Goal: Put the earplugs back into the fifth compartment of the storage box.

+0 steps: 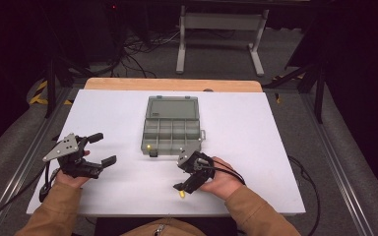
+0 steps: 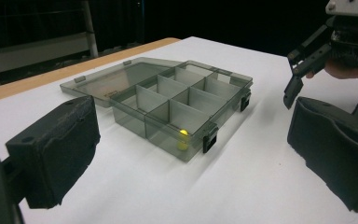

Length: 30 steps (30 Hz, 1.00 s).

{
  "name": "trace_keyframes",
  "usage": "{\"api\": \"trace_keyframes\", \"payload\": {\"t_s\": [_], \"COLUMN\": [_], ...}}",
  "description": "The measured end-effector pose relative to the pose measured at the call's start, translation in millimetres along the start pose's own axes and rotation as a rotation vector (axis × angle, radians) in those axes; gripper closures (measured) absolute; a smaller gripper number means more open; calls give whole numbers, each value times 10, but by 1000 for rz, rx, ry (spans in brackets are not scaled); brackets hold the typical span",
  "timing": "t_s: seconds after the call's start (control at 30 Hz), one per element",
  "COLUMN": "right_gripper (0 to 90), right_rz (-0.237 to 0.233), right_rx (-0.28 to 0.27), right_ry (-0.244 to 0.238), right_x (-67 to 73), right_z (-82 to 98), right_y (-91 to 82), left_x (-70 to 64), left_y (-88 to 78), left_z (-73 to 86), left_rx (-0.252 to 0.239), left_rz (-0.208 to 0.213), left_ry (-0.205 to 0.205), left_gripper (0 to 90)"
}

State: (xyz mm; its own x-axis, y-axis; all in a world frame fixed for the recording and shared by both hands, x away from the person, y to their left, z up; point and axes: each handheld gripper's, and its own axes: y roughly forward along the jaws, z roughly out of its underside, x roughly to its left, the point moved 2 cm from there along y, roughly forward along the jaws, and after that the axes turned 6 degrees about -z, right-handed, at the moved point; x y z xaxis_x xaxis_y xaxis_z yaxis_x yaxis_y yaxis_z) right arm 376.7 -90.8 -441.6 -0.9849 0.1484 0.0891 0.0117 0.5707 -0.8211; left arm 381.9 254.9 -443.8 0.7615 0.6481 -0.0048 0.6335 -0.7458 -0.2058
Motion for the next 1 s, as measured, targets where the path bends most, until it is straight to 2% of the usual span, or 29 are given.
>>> {"api": "trace_keyframes", "payload": {"t_s": [0.3, 0.5, 0.57, 0.63, 0.77, 1.0], "right_gripper": [337, 412, 436, 457, 506, 610], "right_rz": [-17, -29, -36, -28, -41, -32], "right_rx": [44, 70, 85, 86, 105, 135], "right_ry": [-7, -36, -25, -42, -26, -46], "right_x": [53, 108, 127, 124, 158, 178], "right_z": [56, 85, 96, 102, 123, 141], "right_y": [76, 144, 151, 165, 182, 214], "left_x": [-2, 0, -2, -2, 4, 0], "left_y": [1, -4, -3, -4, -3, -5], "left_z": [0, -2, -2, -2, -2, -2], "left_rx": [1, -1, -1, -2, 0, -2], "left_rz": [-1, -3, -3, -2, -3, -2], "left_ry": [0, -1, 0, 0, 4, -4], "left_gripper": [28, 28, 28, 28, 28, 28]}}
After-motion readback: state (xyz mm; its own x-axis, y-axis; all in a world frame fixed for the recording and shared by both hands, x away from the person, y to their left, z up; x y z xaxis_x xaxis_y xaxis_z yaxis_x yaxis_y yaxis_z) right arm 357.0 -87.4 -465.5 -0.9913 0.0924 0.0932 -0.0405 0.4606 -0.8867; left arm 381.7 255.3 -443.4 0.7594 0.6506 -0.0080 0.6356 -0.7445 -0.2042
